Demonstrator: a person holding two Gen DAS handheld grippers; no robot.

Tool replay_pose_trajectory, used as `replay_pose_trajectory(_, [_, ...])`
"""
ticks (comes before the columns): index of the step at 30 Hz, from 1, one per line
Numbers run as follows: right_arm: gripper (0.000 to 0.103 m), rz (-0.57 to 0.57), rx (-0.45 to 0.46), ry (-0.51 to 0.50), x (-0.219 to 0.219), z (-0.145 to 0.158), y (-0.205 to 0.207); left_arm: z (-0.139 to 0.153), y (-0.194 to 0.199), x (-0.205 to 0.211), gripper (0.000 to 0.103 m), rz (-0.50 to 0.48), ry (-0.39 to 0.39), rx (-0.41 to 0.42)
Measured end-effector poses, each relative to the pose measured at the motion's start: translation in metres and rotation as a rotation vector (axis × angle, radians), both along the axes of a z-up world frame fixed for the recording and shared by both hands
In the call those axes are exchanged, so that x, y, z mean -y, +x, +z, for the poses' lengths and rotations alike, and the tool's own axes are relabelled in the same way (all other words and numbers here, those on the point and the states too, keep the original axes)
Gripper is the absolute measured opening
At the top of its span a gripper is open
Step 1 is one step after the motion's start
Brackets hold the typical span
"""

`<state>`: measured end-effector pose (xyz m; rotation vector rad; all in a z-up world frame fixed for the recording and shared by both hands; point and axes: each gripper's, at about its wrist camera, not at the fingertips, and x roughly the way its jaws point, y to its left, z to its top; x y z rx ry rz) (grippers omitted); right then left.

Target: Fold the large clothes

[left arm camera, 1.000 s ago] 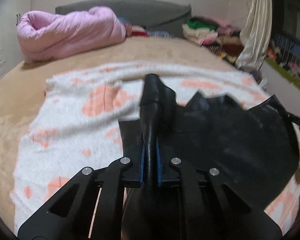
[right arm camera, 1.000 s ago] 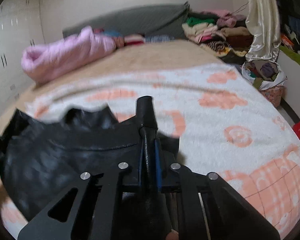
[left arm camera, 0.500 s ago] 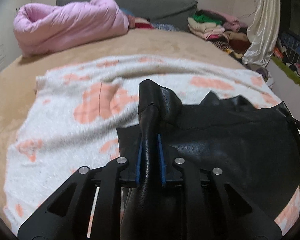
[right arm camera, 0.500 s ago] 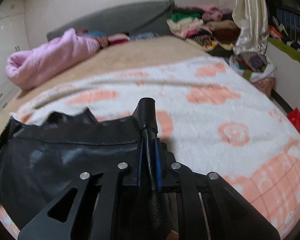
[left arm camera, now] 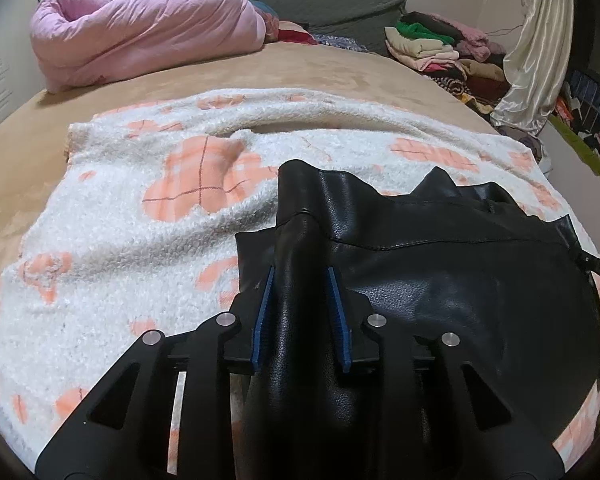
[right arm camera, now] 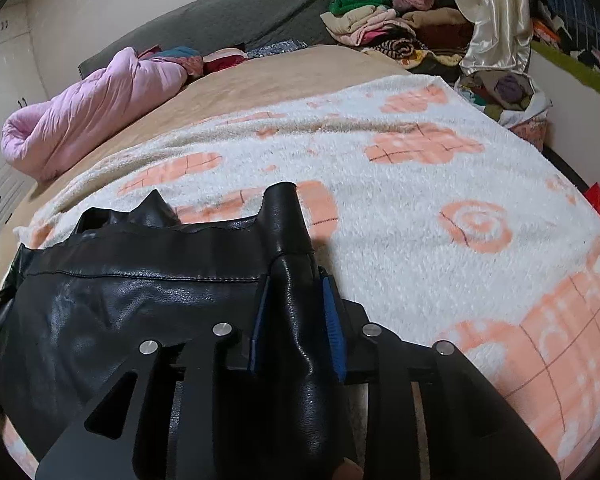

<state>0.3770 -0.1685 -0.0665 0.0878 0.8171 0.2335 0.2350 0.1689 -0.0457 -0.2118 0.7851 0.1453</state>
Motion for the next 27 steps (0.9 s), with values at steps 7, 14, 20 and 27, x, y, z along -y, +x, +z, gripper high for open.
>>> replay_pose_trajectory(7, [0.074, -0.036, -0.058, 0.075, 0.014, -0.001, -0.001, 0.006, -0.006, -0.004, 0.038, 0.032, 0.001, -0.004])
replay_pose_trajectory(14, [0.088, 0.015, -0.046, 0.122, 0.016, 0.017, -0.024, 0.018, -0.029, -0.013, 0.070, 0.039, -0.070, 0.018])
replay_pose_trajectory(20, [0.091, 0.053, -0.057, 0.150, 0.014, 0.023, -0.047, 0.016, -0.049, -0.020, 0.082, 0.042, -0.156, -0.008])
replay_pose_trajectory(27, [0.093, 0.053, -0.071, 0.173, 0.018, 0.025, -0.073, 0.008, -0.065, -0.024, 0.086, 0.062, -0.230, -0.032])
